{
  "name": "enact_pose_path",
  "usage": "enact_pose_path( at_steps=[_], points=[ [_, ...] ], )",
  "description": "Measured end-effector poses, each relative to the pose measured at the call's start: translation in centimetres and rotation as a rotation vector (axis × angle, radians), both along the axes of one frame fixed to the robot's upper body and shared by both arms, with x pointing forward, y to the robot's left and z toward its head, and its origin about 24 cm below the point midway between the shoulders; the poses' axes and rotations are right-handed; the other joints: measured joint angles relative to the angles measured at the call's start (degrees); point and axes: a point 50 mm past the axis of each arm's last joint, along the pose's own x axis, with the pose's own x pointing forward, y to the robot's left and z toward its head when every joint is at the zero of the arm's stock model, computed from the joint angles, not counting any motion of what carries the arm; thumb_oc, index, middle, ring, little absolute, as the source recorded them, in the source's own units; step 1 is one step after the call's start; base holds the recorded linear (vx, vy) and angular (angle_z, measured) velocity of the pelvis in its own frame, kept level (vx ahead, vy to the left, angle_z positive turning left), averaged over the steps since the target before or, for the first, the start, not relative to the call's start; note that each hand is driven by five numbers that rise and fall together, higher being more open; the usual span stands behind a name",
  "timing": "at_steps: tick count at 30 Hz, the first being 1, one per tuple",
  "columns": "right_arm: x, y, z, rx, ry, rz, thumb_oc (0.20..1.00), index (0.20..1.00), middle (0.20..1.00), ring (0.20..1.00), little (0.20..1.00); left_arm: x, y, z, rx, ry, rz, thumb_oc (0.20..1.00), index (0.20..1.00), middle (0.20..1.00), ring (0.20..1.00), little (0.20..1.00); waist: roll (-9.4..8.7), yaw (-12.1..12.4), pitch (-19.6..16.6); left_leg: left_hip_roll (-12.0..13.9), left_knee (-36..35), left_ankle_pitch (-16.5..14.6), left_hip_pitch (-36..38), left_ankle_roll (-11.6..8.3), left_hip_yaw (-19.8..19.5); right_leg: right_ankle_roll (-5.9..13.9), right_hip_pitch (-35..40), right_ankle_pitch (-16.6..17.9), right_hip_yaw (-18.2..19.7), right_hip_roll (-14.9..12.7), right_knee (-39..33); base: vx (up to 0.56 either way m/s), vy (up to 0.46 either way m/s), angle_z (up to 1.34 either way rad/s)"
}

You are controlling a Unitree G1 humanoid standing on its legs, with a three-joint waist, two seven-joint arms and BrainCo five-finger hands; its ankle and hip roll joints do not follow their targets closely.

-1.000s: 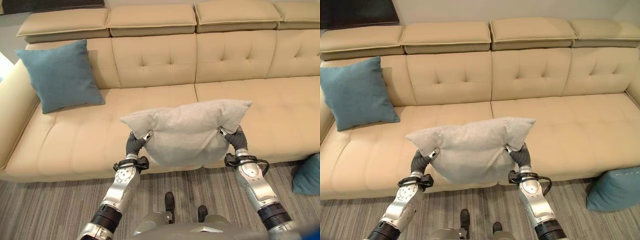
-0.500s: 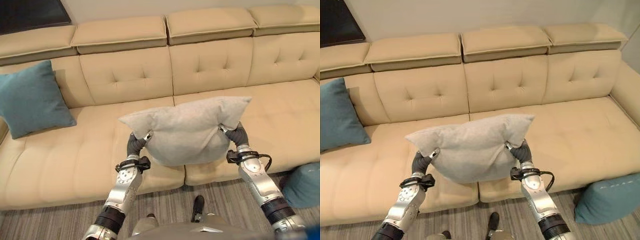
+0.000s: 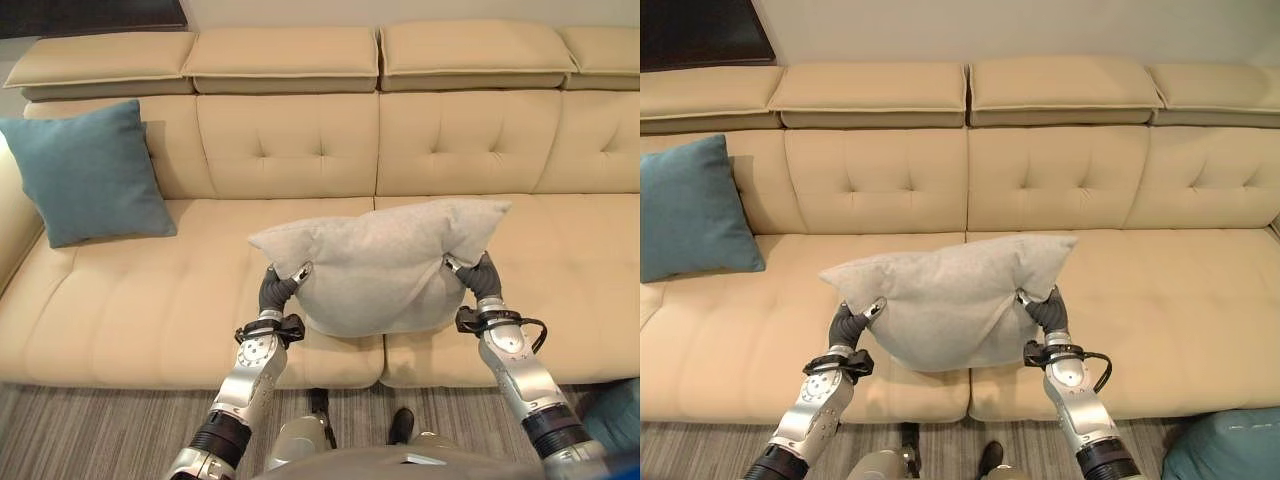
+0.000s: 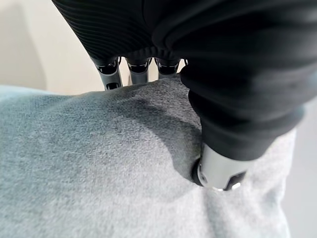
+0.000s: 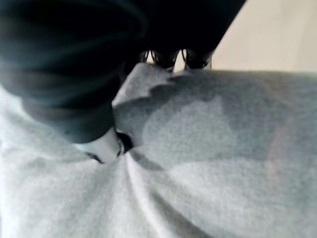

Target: Pick up all the scattered cushions and arrange them neatly on the sofa.

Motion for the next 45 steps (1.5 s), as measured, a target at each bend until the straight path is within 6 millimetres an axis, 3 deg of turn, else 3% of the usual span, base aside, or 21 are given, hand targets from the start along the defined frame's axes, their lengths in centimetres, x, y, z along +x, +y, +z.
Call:
enact_pose_path(
  at_steps=[2, 5, 9, 10, 11, 12, 13, 14, 15, 17, 21, 27, 31, 35, 36, 38, 39, 45],
  points=[
    [0.0, 0.4, 0.0, 0.008, 0.001, 0.014, 0.200, 0.200, 0.200, 0.200, 0.200, 0.1, 0.5, 0.4, 0.015, -0.015, 0.004, 0.200, 0.200, 0.200, 0.200, 0.200, -0.31, 0.1, 0.0, -1.7, 0.2, -0.8, 0.2, 0.83, -0.2, 1.19, -0.4, 0.1, 1.2, -1.4, 0.6, 0.17, 0.312, 0.04],
    [0.5, 1.9, 0.6, 0.039, -0.022, 0.047, 0.200, 0.200, 0.200, 0.200, 0.200, 0.1, 1.7, 0.9, 0.035, -0.035, 0.030, 0.200, 0.200, 0.200, 0.200, 0.200, -0.65, 2.2, -0.5, -2.6, 0.2, -3.1, 2.9, 2.44, 3.2, 2.81, -3.8, -3.3, 5.5, -4.7, 10.3, 0.02, 0.112, -0.47],
    [0.7, 2.0, 0.8, 0.041, -0.031, 0.050, 0.200, 0.200, 0.200, 0.200, 0.200, 0.2, 2.2, 1.1, 0.044, -0.040, 0.041, 0.200, 0.200, 0.200, 0.200, 0.200, -2.08, 2.3, -1.2, -3.6, 0.4, -3.2, 2.8, 2.26, 2.8, 3.22, -2.6, -3.3, 5.7, -4.9, 7.0, 0.07, -0.007, -0.10],
    [0.5, 1.8, 0.7, 0.029, -0.026, 0.051, 0.200, 0.200, 0.200, 0.200, 0.200, 0.2, 1.8, 1.0, 0.025, -0.041, 0.043, 0.200, 0.200, 0.200, 0.200, 0.200, -1.18, 1.9, -1.0, -3.0, -0.1, -3.2, 2.8, 2.52, 1.7, 3.15, -4.6, -4.1, 8.0, -4.2, 11.6, 0.16, -0.124, -0.20],
    [1.1, 1.6, 1.7, -0.004, -0.068, 0.071, 0.200, 0.200, 0.200, 0.200, 0.200, 0.8, 1.6, 1.5, 0.012, -0.060, 0.051, 0.200, 0.200, 0.200, 0.200, 0.200, 1.44, 0.2, 0.1, -1.6, 0.0, -3.7, 0.9, 2.26, 0.4, 4.82, -15.6, -9.5, 17.0, -2.5, 24.0, 0.04, -0.136, 0.48],
    [0.8, 1.3, 1.3, 0.002, -0.058, 0.049, 0.200, 0.200, 0.200, 0.200, 0.200, 1.6, 1.4, 2.2, 0.030, -0.090, 0.023, 0.200, 0.200, 0.200, 0.200, 0.200, 1.72, -2.4, -0.1, -1.4, 0.4, -3.5, -2.0, 1.95, -2.9, 6.57, -19.4, -9.4, 26.2, 0.1, 18.7, 0.05, -0.149, 0.95],
    [0.3, 1.0, 0.5, 0.003, -0.021, 0.022, 0.200, 0.200, 0.200, 0.200, 0.200, 1.7, 1.2, 2.4, 0.038, -0.095, 0.004, 0.200, 0.200, 0.200, 0.200, 0.200, -0.82, -3.0, -0.6, -2.4, -0.3, -2.3, -1.5, 0.71, -2.7, 5.19, -19.8, -6.6, 23.1, -1.2, 19.0, 0.13, -0.195, 0.89],
    [0.1, 1.0, 0.2, 0.001, -0.005, 0.026, 0.200, 0.200, 0.200, 0.200, 0.200, 1.2, 1.2, 1.9, 0.038, -0.074, 0.007, 0.200, 0.200, 0.200, 0.200, 0.200, -2.72, -1.5, -1.7, -2.8, -0.4, -2.3, -1.2, 0.71, -1.7, 2.95, -19.1, -6.2, 21.1, -1.4, 18.6, 0.17, -0.177, 0.42],
    [0.1, 0.8, 0.2, -0.012, -0.008, 0.026, 0.200, 0.200, 0.200, 0.200, 0.200, 0.9, 1.0, 1.6, 0.026, -0.063, 0.013, 0.200, 0.200, 0.200, 0.200, 0.200, -2.23, -1.0, -1.8, -2.0, -0.4, -2.3, -1.2, 0.41, -2.3, 1.86, -18.2, -4.0, 19.5, -1.2, 16.9, 0.18, -0.172, 0.23],
    [0.1, 0.5, 0.3, -0.019, -0.009, 0.018, 0.200, 0.200, 0.200, 0.200, 0.200, 0.3, 0.9, 1.0, 0.027, -0.039, 0.007, 0.200, 0.200, 0.200, 0.200, 0.200, -0.51, -0.9, -2.4, 0.3, -0.1, -2.7, -1.1, -2.08, -5.0, 1.32, -14.5, -1.5, 15.5, 0.7, 10.1, 0.11, -0.120, 0.36],
    [-0.2, 0.0, 0.0, -0.025, 0.001, 0.002, 0.200, 0.200, 0.200, 0.200, 0.200, 0.3, 0.3, 1.0, 0.006, -0.042, -0.002, 0.200, 0.200, 0.200, 0.200, 0.200, 0.45, -1.8, -3.3, 2.9, -0.3, -2.3, 1.4, -3.17, -6.4, -0.90, -5.7, 3.0, 13.1, 4.1, -1.0, 0.10, -0.080, 0.08],
    [-0.3, -0.7, 0.2, -0.054, 0.001, 0.003, 0.200, 0.200, 0.200, 0.200, 0.200, 0.2, -0.3, 0.9, -0.005, -0.041, -0.007, 0.200, 0.200, 0.200, 0.200, 0.200, 1.10, -3.1, -3.7, 2.7, -0.1, -2.1, 3.7, -3.12, -6.5, -1.19, -3.7, 3.1, 12.8, 3.9, -0.9, 0.09, -0.001, -0.03],
    [0.2, -0.3, 0.6, -0.052, -0.018, 0.008, 0.200, 0.200, 0.200, 0.200, 0.200, 1.2, 0.1, 1.9, 0.032, -0.071, -0.014, 0.200, 0.200, 0.200, 0.200, 0.200, 1.08, -3.4, -3.7, 2.3, -0.4, -3.6, 3.7, -3.43, -6.5, -0.70, -4.0, 2.4, 13.1, 3.4, -1.2, 0.03, 0.023, 0.02],
    [3.6, 0.6, 4.7, -0.075, -0.171, -0.001, 0.200, 0.200, 0.200, 0.200, 0.200, 4.9, -0.5, 6.3, 0.054, -0.221, 0.005, 0.200, 0.200, 0.200, 0.200, 0.200, 0.97, -3.8, -4.3, 1.7, -0.1, -1.3, -3.3, -2.25, -6.4, -0.42, -11.0, 5.0, 13.2, 2.8, -0.9, -0.13, 0.004, -0.07],
    [5.0, 0.7, 6.7, -0.091, -0.238, -0.014, 0.200, 0.200, 0.200, 0.200, 0.200, 6.4, -0.7, 8.0, 0.064, -0.276, 0.021, 0.200, 0.200, 0.200, 0.200, 0.200, 1.00, -3.9, -4.2, 1.5, -0.1, -0.7, -5.8, -2.02, -6.4, -0.12, -13.4, 5.7, 13.2, 2.6, -0.9, -0.11, 0.014, 0.02],
    [6.5, 1.2, 8.4, -0.096, -0.291, -0.033, 0.200, 0.200, 0.200, 0.200, 0.200, 7.7, -0.9, 9.5, 0.070, -0.315, 0.045, 0.200, 0.200, 0.200, 0.200, 0.200, 1.00, -4.0, -4.1, 1.4, -0.1, -0.2, -7.9, -1.86, -6.5, -0.30, -15.5, 6.1, 13.2, 2.5, -1.0, -0.09, 0.013, 0.02],
    [7.7, 1.5, 10.5, -0.096, -0.355, -0.049, 0.200, 0.200, 0.200, 0.200, 0.200, 8.9, -1.1, 11.4, 0.074, -0.369, 0.056, 0.200, 0.200, 0.200, 0.200, 0.200, 1.22, -4.1, -3.8, 1.3, -0.1, 0.3, -10.4, -2.06, -6.6, -0.15, -18.0, 6.7, 13.2, 2.5, -0.9, -0.06, 0.007, 0.04],
    [11.0, 1.7, 17.3, -0.142, -0.529, -0.116, 0.200, 0.200, 0.200, 0.200, 0.200, 12.7, -0.7, 18.9, 0.177, -0.554, 0.096, 0.200, 0.200, 0.200, 0.200, 0.200, 1.76, -3.4, -1.9, 1.3, -0.1, 1.7, -16.6, -2.12, -6.5, -0.80, -24.3, 8.3, 13.2, 2.5, -0.9, -0.07, 0.012, -0.01]
  ],
)
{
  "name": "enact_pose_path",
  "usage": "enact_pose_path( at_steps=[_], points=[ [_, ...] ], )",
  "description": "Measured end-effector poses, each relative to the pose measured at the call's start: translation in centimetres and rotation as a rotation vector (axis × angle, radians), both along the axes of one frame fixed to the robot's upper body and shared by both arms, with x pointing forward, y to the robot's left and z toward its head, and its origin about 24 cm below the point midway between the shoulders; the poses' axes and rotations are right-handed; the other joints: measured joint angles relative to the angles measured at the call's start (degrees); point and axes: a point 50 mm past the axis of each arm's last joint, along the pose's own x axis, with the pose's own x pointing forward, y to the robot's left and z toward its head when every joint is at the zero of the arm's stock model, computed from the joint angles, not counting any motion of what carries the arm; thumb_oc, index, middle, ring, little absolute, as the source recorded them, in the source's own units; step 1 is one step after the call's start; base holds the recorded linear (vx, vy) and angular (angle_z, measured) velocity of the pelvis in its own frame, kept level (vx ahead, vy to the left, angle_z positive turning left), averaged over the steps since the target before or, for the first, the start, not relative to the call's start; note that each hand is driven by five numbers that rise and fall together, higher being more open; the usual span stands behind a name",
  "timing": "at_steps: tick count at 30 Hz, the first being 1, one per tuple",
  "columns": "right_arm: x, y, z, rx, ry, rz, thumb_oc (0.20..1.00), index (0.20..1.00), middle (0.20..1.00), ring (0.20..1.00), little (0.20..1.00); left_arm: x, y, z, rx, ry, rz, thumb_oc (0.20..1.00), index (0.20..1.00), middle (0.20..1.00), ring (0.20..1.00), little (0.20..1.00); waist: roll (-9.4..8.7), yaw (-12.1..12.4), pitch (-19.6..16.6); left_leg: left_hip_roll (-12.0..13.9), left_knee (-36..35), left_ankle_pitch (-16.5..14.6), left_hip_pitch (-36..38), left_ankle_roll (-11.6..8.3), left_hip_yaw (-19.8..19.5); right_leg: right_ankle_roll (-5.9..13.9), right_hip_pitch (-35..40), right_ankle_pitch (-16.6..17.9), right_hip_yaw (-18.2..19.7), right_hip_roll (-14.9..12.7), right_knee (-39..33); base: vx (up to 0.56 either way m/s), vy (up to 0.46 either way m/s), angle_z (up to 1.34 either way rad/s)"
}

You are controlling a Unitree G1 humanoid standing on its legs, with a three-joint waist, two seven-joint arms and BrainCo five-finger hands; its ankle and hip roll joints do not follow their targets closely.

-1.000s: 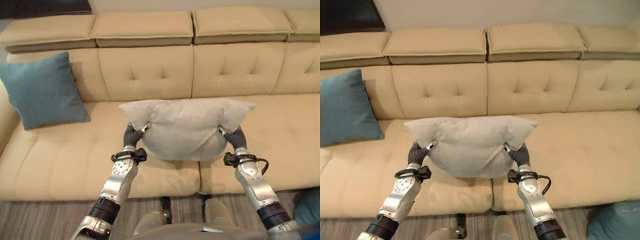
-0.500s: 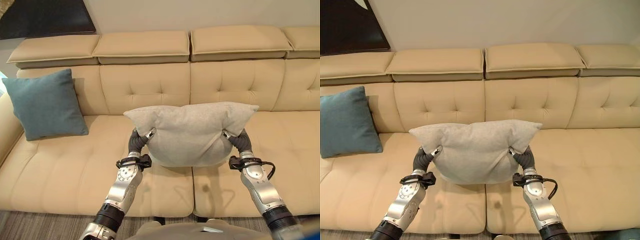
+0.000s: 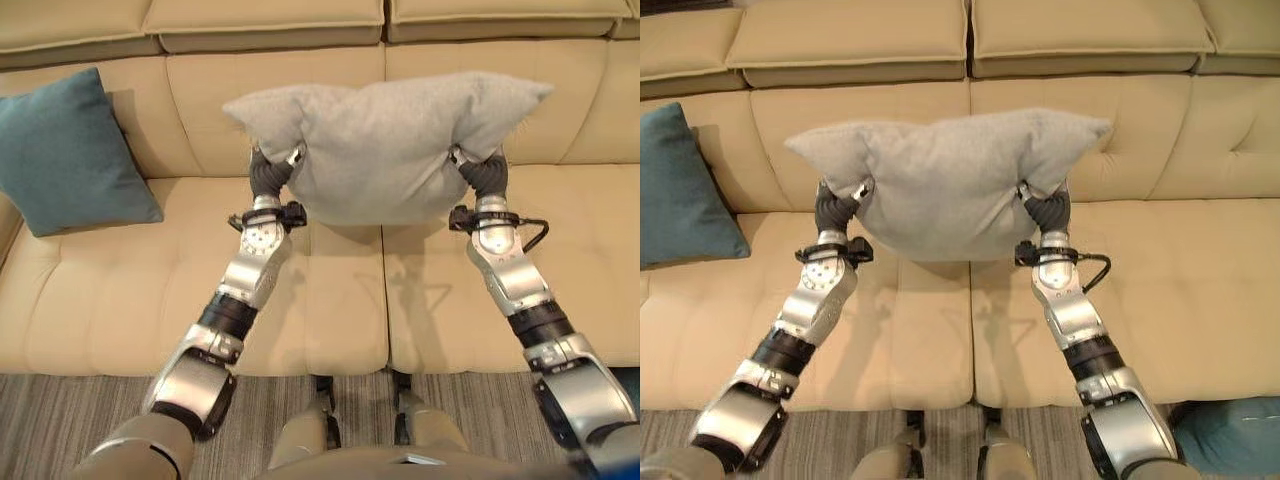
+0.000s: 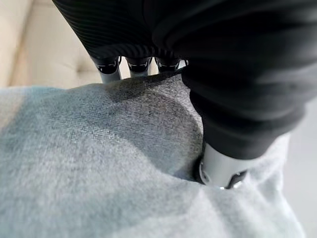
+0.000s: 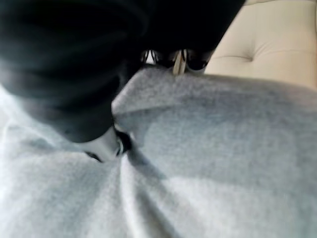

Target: Pick up all the scattered cushions and arrange them neatly on the sofa.

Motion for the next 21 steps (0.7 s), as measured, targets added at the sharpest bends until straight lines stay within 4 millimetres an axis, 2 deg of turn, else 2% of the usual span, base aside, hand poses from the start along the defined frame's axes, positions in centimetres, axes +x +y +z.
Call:
enact_pose_path(
  at_steps=[3, 4, 8, 11, 21],
  points=[
    [1.2, 0.0, 1.8, -0.027, -0.023, -0.035, 0.200, 0.200, 0.200, 0.200, 0.200, 1.8, 0.3, 2.0, 0.075, -0.012, 0.044, 0.200, 0.200, 0.200, 0.200, 0.200, 0.06, 0.2, 0.3, -0.1, 0.0, 0.1, -2.0, 0.08, 0.0, -0.01, -2.0, 0.0, 0.0, -0.1, 0.0, -0.06, 0.001, 0.00],
    [1.5, 0.1, 2.6, -0.035, -0.041, -0.041, 0.200, 0.200, 0.200, 0.200, 0.200, 2.1, 0.4, 2.9, 0.085, -0.023, 0.054, 0.200, 0.200, 0.200, 0.200, 0.200, 0.09, 0.1, 1.4, -0.1, 0.0, 0.1, -2.1, 0.08, 0.0, -0.01, -2.1, 0.0, 0.0, -0.1, 0.0, 0.00, 0.000, 0.00],
    [2.5, -0.2, 6.0, -0.052, -0.099, -0.085, 0.200, 0.200, 0.200, 0.200, 0.200, 2.6, -0.1, 6.4, 0.085, -0.111, 0.069, 0.200, 0.200, 0.200, 0.200, 0.200, 0.09, 0.4, 1.9, -0.5, 0.0, 0.2, -7.4, 0.13, 0.0, 0.04, -7.3, 0.1, 0.0, -0.5, 0.0, -0.04, -0.001, 0.02],
    [2.5, -0.5, 6.1, -0.054, -0.107, -0.098, 0.200, 0.200, 0.200, 0.200, 0.200, 2.6, -0.1, 6.5, 0.089, -0.115, 0.067, 0.200, 0.200, 0.200, 0.200, 0.200, 0.06, 0.5, 2.5, -0.6, 0.0, 0.3, -9.0, 0.22, -0.2, 0.02, -8.8, 0.1, 0.0, -0.6, 0.0, 0.00, -0.007, 0.03],
    [2.6, -0.4, 4.6, -0.054, -0.060, -0.100, 0.200, 0.200, 0.200, 0.200, 0.200, 2.5, -0.4, 6.4, 0.086, -0.115, 0.059, 0.200, 0.200, 0.200, 0.200, 0.200, -0.03, 0.3, 3.1, -0.6, 0.0, 0.3, -9.0, 0.20, -1.4, 0.02, -8.5, 0.1, -0.2, -0.8, 0.1, 0.00, -0.006, 0.01]
  ],
)
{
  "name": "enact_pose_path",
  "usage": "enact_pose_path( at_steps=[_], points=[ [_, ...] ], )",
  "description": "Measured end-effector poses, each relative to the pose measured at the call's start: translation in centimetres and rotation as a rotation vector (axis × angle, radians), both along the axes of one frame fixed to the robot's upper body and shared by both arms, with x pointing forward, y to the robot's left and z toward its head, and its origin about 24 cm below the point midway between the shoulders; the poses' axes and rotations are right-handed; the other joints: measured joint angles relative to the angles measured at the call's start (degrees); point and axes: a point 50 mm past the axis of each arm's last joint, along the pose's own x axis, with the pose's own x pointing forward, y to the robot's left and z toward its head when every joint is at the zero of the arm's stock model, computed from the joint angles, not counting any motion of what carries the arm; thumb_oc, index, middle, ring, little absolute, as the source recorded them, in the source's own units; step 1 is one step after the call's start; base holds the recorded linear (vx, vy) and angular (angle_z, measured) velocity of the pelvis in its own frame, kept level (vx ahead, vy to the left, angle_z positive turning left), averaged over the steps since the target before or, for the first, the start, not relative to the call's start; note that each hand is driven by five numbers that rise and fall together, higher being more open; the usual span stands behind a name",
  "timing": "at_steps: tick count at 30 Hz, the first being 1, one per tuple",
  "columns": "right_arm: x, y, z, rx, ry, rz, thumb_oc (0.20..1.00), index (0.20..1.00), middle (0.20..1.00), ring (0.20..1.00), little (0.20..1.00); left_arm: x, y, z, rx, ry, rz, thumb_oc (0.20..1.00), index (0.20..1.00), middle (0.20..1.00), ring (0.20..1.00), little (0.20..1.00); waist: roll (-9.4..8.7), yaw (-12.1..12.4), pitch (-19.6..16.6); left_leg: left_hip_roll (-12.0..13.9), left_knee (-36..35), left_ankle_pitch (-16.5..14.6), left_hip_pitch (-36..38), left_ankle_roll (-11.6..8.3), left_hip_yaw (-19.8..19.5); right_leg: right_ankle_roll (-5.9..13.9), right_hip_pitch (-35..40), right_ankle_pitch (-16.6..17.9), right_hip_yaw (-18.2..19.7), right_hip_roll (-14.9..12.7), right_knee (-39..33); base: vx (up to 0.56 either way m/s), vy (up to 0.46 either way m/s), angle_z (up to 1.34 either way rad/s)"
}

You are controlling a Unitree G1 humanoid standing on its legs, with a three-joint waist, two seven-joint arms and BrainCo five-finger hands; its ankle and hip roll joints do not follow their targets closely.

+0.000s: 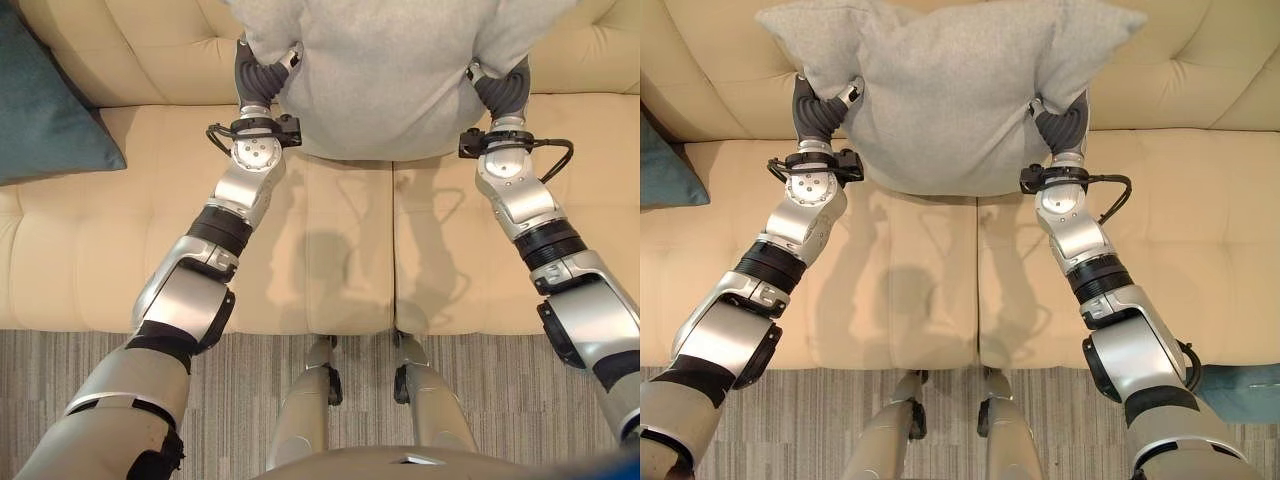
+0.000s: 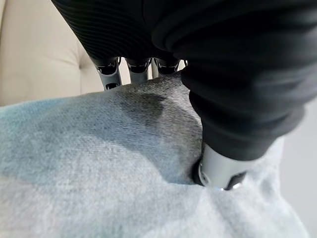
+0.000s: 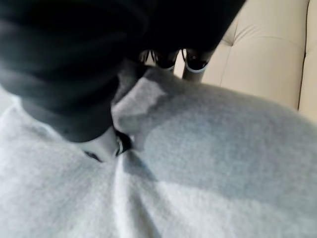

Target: Pick up all the scattered cushions and arrange them neatly on the sofa.

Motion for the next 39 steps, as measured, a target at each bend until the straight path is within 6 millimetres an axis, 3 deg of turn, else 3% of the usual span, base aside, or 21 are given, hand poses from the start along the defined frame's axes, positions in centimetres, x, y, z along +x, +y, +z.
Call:
enact_pose_path(
  at_steps=[5, 19, 22, 23, 24, 25, 30, 36, 39],
  points=[
    [0.0, 0.1, -0.1, -0.009, 0.008, 0.002, 0.200, 0.200, 0.200, 0.200, 0.200, 0.0, 0.0, 0.0, 0.001, 0.003, 0.002, 0.200, 0.200, 0.200, 0.200, 0.200, -0.06, -0.1, 0.0, 0.0, 0.0, 0.0, 1.9, 0.00, -0.3, 0.01, 2.1, 0.0, -0.2, 0.0, 0.0, -0.01, -0.011, 0.02],
    [0.4, -0.4, -0.8, -0.023, 0.065, -0.034, 0.200, 0.200, 0.200, 0.200, 0.200, 0.1, -0.4, -0.9, 0.017, 0.039, -0.007, 0.200, 0.200, 0.200, 0.200, 0.200, -0.34, -0.2, 0.3, -0.1, 0.0, 0.9, -2.7, -0.43, -0.7, 0.35, -2.4, 0.4, -0.2, 0.1, 0.0, 0.00, 0.000, 0.00],
    [1.0, -0.8, 0.0, -0.036, 0.071, -0.066, 0.200, 0.200, 0.200, 0.200, 0.200, 0.2, -0.9, -0.1, 0.033, 0.020, -0.018, 0.200, 0.200, 0.200, 0.200, 0.200, -0.36, -0.2, 0.3, -0.1, 0.0, 0.9, -3.8, -0.43, -0.7, 0.34, -3.6, 0.5, -0.2, 0.1, 0.0, 0.00, 0.000, 0.00],
    [1.2, -0.9, 1.2, -0.074, 0.050, -0.079, 0.445, 0.445, 0.445, 0.445, 0.445, 0.4, -1.0, 1.0, 0.039, 0.000, -0.012, 0.944, 0.944, 0.944, 0.944, 0.944, -0.36, -0.2, 0.3, -0.1, 0.0, 1.2, -5.3, -0.40, -0.8, 0.30, -5.0, 0.8, -0.2, 0.1, 0.0, 0.00, 0.000, 0.00],
    [1.2, -0.8, 1.9, -0.101, 0.034, -0.088, 0.576, 0.576, 0.576, 0.576, 0.576, 0.5, -0.8, 1.5, 0.041, -0.005, -0.001, 1.000, 1.000, 1.000, 1.000, 1.000, -0.36, -0.3, 0.3, 0.0, 0.0, 1.4, -5.9, -0.37, -0.8, 0.23, -5.6, 0.9, -0.2, 0.1, 0.0, 0.00, 0.000, 0.00],
    [1.3, -0.8, 2.3, -0.111, 0.029, -0.095, 1.000, 1.000, 1.000, 1.000, 1.000, 0.6, -0.7, 1.8, 0.042, -0.007, 0.006, 1.000, 1.000, 1.000, 1.000, 1.000, -0.36, -0.3, 0.3, 0.0, 0.0, 1.4, -6.1, -0.39, -0.8, 0.21, -5.9, 0.9, -0.2, 0.1, 0.0, 0.00, 0.000, 0.00],
    [1.9, -1.3, 4.5, -0.187, 0.023, -0.224, 1.000, 1.000, 1.000, 1.000, 1.000, 1.2, -0.4, 3.7, 0.055, -0.006, 0.049, 1.000, 1.000, 1.000, 1.000, 1.000, -0.34, -0.2, 0.3, 0.0, 0.0, 1.5, -6.3, -0.40, -0.8, 0.21, -6.1, 0.9, -0.2, 0.1, 0.0, 0.00, 0.000, 0.00],
    [2.1, -2.4, 6.4, -0.254, 0.033, -0.314, 1.000, 1.000, 1.000, 1.000, 1.000, 1.6, 0.4, 4.6, 0.054, 0.009, 0.093, 1.000, 1.000, 1.000, 1.000, 1.000, -0.30, 0.1, 0.2, 0.0, 0.1, 1.5, -6.3, -0.40, -1.2, 0.16, -5.8, 1.0, -0.7, 0.1, 0.0, 0.01, -0.007, 0.02],
    [2.0, -3.7, 6.7, -0.242, 0.047, -0.348, 1.000, 1.000, 1.000, 1.000, 1.000, 1.4, 2.9, 5.2, 0.031, 0.004, 0.145, 1.000, 1.000, 1.000, 1.000, 1.000, -0.31, 0.2, 0.2, 0.0, 0.4, 1.5, -5.4, -0.41, -1.7, 0.10, -4.6, 1.0, -1.0, 0.0, 0.0, 0.01, -0.005, 0.05]
  ],
)
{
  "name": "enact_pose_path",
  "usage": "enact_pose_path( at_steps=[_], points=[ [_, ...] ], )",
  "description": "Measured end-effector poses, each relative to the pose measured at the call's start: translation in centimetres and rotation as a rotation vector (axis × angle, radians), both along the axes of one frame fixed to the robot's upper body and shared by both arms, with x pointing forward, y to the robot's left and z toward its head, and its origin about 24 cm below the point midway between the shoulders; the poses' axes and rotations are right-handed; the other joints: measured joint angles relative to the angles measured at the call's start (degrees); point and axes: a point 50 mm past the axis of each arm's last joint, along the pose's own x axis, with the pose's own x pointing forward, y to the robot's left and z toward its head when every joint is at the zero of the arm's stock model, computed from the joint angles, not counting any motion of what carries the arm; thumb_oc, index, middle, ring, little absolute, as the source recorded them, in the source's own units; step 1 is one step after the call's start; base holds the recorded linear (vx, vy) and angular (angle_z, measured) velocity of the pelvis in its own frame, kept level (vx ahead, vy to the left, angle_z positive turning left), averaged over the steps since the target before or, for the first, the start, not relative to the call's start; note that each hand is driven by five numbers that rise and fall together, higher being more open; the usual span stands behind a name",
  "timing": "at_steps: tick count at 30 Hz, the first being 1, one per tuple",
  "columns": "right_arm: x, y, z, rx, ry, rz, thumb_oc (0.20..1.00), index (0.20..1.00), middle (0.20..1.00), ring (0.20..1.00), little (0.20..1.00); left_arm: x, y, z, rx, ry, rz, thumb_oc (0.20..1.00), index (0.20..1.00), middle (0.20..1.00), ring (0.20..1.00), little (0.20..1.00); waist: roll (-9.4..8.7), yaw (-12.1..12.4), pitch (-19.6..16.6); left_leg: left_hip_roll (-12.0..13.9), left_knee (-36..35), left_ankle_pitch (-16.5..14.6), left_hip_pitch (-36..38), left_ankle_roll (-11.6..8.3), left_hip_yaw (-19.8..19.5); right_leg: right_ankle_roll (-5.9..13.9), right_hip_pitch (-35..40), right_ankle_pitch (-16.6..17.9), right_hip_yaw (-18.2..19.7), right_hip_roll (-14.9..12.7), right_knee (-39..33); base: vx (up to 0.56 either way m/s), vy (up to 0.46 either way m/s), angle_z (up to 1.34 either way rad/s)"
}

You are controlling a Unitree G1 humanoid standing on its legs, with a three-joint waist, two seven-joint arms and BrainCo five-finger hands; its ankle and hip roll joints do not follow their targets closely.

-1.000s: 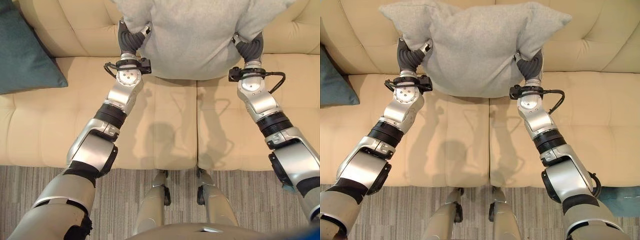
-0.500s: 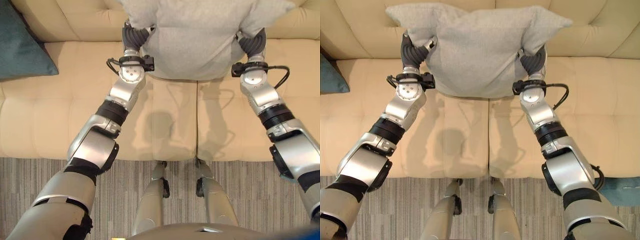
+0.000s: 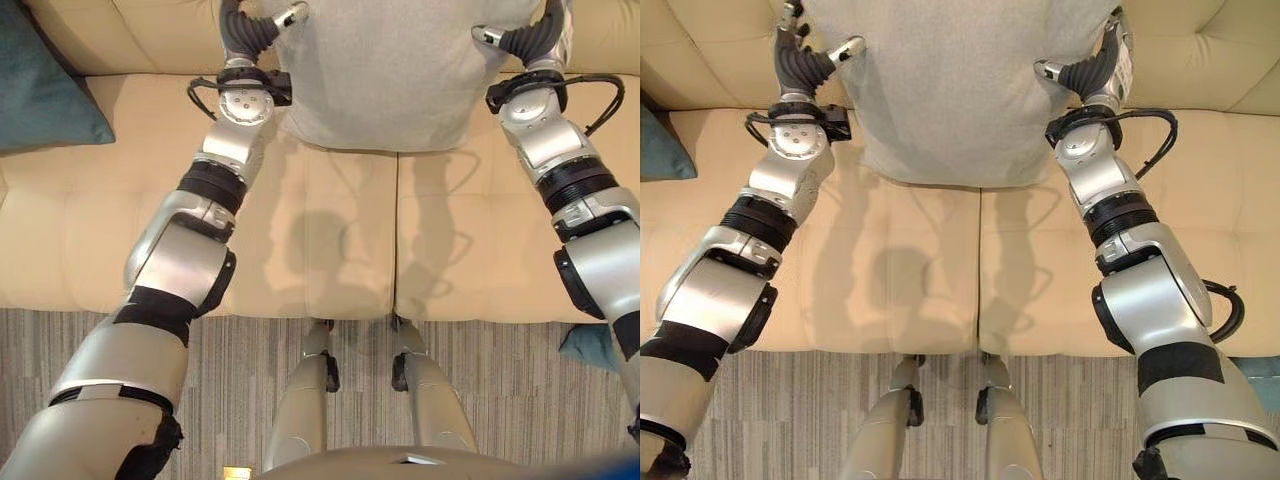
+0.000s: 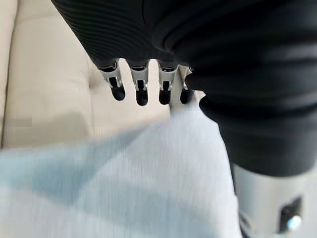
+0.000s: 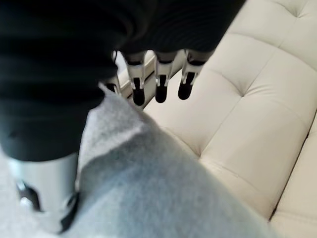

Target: Pick up all the scattered cushions and arrange them neatly on the sofa.

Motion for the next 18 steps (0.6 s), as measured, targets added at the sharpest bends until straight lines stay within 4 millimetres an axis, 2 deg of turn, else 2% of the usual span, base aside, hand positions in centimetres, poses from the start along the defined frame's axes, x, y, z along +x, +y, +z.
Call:
enact_pose_path(
  at_steps=[3, 4, 6, 8, 9, 10, 11, 14, 15, 16, 18],
  points=[
    [-0.4, -1.8, 0.5, 0.037, -0.017, -0.041, 1.000, 1.000, 1.000, 1.000, 1.000, -0.3, 3.1, 0.1, -0.024, 0.009, 0.087, 1.000, 1.000, 1.000, 1.000, 1.000, -0.04, -0.1, 0.0, -0.1, 0.0, 0.0, 1.5, 0.00, -0.1, 0.01, 1.6, 0.0, -0.2, 0.0, 0.0, -0.01, -0.003, 0.04],
    [-0.8, -2.6, 0.6, 0.068, -0.044, -0.035, 1.000, 1.000, 1.000, 1.000, 1.000, -0.6, 4.7, -0.1, -0.017, 0.014, 0.110, 1.000, 1.000, 1.000, 1.000, 1.000, -0.07, -0.2, -0.1, -0.1, 0.0, 0.0, 1.8, 0.00, -0.2, 0.02, 2.0, 0.0, -0.2, 0.0, 0.0, 0.00, 0.000, 0.00],
    [-1.4, -4.8, 0.1, 0.126, -0.061, -0.074, 1.000, 1.000, 1.000, 1.000, 1.000, -1.2, 7.5, -1.2, -0.048, 0.034, 0.174, 1.000, 1.000, 1.000, 1.000, 1.000, -0.07, -0.2, -0.2, -0.1, 0.0, 0.0, 2.0, 0.00, -0.2, 0.04, 2.1, 0.0, -0.2, 0.0, 0.0, 0.00, 0.000, 0.00],
    [-2.0, -6.7, -1.2, 0.188, -0.053, -0.110, 1.000, 1.000, 1.000, 1.000, 1.000, -1.7, 9.1, -3.1, -0.099, 0.066, 0.201, 1.000, 1.000, 1.000, 1.000, 1.000, -0.09, -0.1, -0.2, -0.1, 0.0, 0.0, 2.0, -0.01, -0.2, 0.05, 2.1, 0.0, -0.2, 0.1, 0.0, 0.00, 0.000, 0.00],
    [-2.6, -8.4, -4.2, 0.225, -0.004, -0.147, 1.000, 1.000, 1.000, 1.000, 1.000, -2.3, 10.2, -6.5, -0.103, 0.138, 0.211, 1.000, 1.000, 1.000, 1.000, 1.000, -0.10, -0.2, -0.2, -0.2, 0.0, 0.0, 1.8, -0.01, -0.2, 0.14, 2.0, -0.1, 0.0, 0.1, 0.0, 0.00, 0.000, 0.00],
    [-3.2, -8.5, -4.9, 0.238, -0.023, -0.116, 1.000, 1.000, 1.000, 1.000, 1.000, -2.8, 10.2, -7.7, -0.095, 0.143, 0.186, 1.000, 1.000, 1.000, 1.000, 1.000, -0.11, -0.2, -0.2, -0.2, 0.0, 0.0, 1.8, -0.01, -0.2, 0.13, 1.9, -0.1, 0.0, 0.2, 0.0, 0.00, 0.000, 0.00],
    [-4.4, -9.0, -6.5, 0.261, -0.041, -0.083, 1.000, 1.000, 1.000, 1.000, 1.000, -3.8, 9.9, -9.3, -0.075, 0.144, 0.151, 1.000, 1.000, 1.000, 1.000, 1.000, -0.16, -0.3, -0.3, -0.2, 0.0, 0.0, 1.9, -0.02, -0.2, 0.18, 2.1, -0.2, 0.0, 0.1, 0.0, 0.00, 0.000, 0.00],
    [-8.1, -11.0, -14.2, 0.324, 0.076, -0.127, 1.000, 1.000, 1.000, 1.000, 1.000, -6.9, 10.0, -16.3, -0.030, 0.281, 0.127, 1.000, 1.000, 1.000, 1.000, 1.000, -0.23, -0.5, -0.3, -0.4, -0.3, 0.0, 3.0, -0.02, -0.2, 0.44, 3.1, -0.4, 0.1, -0.1, 0.0, 0.00, -0.002, -0.01],
    [-9.6, -10.7, -17.7, 0.367, 0.146, -0.118, 1.000, 1.000, 1.000, 1.000, 1.000, -8.7, 9.7, -19.6, -0.075, 0.346, 0.122, 1.000, 1.000, 1.000, 1.000, 1.000, -0.27, -0.9, -0.4, -0.6, -0.3, -0.1, 3.3, -0.09, 0.0, 0.80, 3.2, -0.6, 0.2, -0.2, 0.2, -0.01, -0.007, -0.04],
    [-11.1, -10.4, -19.8, 0.394, 0.169, -0.103, 1.000, 1.000, 1.000, 1.000, 1.000, -10.0, 9.0, -21.1, -0.091, 0.356, 0.099, 1.000, 1.000, 1.000, 1.000, 1.000, -0.35, -1.1, -0.4, -0.5, -0.3, -0.2, 4.2, -0.22, -0.1, 0.89, 4.2, -0.7, 0.2, -0.2, 0.0, 0.00, 0.000, 0.00],
    [-14.3, -10.8, -25.5, 0.436, 0.350, -0.155, 1.000, 1.000, 1.000, 1.000, 1.000, -13.5, 8.7, -26.4, -0.014, 0.545, 0.090, 1.000, 1.000, 1.000, 1.000, 1.000, -0.52, -1.4, -0.4, -0.4, -0.4, -1.2, 7.2, -0.88, -0.1, 1.54, 7.2, -1.7, 0.2, -0.2, 0.0, 0.01, -0.006, 0.00]
  ],
)
